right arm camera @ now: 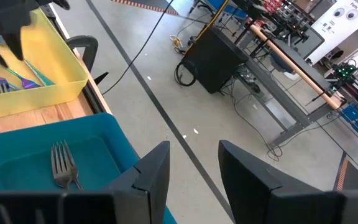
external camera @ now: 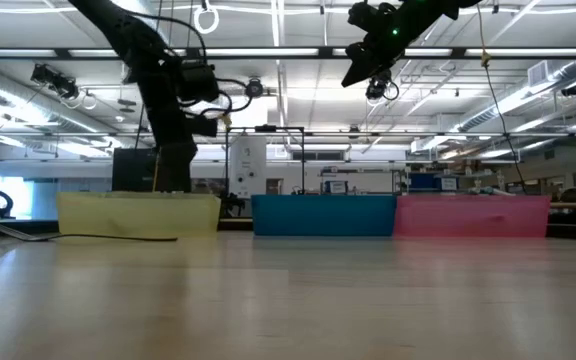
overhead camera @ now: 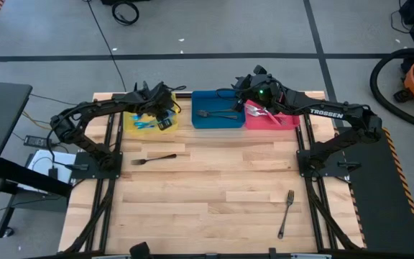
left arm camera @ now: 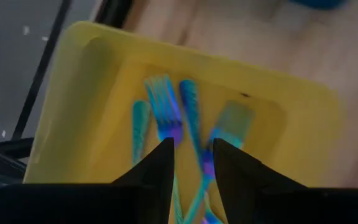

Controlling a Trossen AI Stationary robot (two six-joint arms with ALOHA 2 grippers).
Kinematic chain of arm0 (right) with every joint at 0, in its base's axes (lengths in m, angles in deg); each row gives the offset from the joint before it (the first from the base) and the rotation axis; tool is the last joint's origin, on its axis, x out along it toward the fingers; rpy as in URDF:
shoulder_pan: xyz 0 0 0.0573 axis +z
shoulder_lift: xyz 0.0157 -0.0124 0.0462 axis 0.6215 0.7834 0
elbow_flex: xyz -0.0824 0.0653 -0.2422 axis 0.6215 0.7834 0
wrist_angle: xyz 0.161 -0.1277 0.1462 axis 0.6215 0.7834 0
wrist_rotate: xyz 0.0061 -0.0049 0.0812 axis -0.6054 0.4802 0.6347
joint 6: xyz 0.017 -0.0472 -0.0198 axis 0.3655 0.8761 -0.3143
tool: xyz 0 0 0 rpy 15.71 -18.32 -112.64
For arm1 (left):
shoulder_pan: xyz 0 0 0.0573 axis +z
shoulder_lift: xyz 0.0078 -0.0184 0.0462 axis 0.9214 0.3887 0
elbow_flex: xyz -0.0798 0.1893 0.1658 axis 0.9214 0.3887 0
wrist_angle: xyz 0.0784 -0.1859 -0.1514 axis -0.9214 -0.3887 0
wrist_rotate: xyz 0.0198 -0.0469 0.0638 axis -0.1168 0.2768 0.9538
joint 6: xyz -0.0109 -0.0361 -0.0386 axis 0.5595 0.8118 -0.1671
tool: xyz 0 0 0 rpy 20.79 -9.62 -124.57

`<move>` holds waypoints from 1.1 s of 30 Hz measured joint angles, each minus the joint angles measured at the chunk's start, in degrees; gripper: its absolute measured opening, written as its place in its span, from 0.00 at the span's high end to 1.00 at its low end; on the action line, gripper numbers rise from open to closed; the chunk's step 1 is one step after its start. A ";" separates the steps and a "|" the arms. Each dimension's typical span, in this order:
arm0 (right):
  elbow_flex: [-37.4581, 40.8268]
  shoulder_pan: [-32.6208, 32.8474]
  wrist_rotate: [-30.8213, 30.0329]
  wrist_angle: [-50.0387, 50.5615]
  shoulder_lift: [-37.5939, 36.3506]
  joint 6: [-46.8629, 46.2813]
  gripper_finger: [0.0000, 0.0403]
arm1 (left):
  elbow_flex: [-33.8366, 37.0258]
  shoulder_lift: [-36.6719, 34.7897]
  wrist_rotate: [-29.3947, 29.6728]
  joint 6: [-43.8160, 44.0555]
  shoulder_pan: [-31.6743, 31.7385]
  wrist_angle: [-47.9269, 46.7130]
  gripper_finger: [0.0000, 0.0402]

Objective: Sort silverware by color (type)
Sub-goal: Put the black fork into the blue bin

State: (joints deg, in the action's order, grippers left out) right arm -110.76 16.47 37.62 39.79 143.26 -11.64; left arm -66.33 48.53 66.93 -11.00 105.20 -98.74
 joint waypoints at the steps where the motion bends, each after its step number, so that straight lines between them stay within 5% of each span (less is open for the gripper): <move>1: -0.02 0.02 0.00 -0.02 0.00 0.00 0.64 | -1.27 -0.02 -0.01 0.08 -0.87 -2.37 0.72; 6: -0.01 0.02 0.00 0.00 0.00 0.00 0.64 | -6.32 -0.11 -0.70 4.31 -6.11 -14.13 0.72; 13: 0.00 0.02 0.00 0.19 -0.01 0.00 0.64 | -6.54 -0.11 -11.75 11.15 -14.08 -26.48 0.72; 17: 0.00 0.07 0.62 1.63 0.00 -0.51 0.64 | -6.49 -0.11 -12.59 15.17 -18.88 -31.43 0.72; 33: 0.00 1.12 5.99 3.52 0.00 -4.26 0.64 | 8.97 -0.11 -12.65 24.48 -30.02 -21.36 0.72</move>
State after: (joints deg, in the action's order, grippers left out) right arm -110.76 17.59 43.61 43.31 143.26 -15.90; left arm -57.36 48.42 54.27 13.48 75.18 -120.10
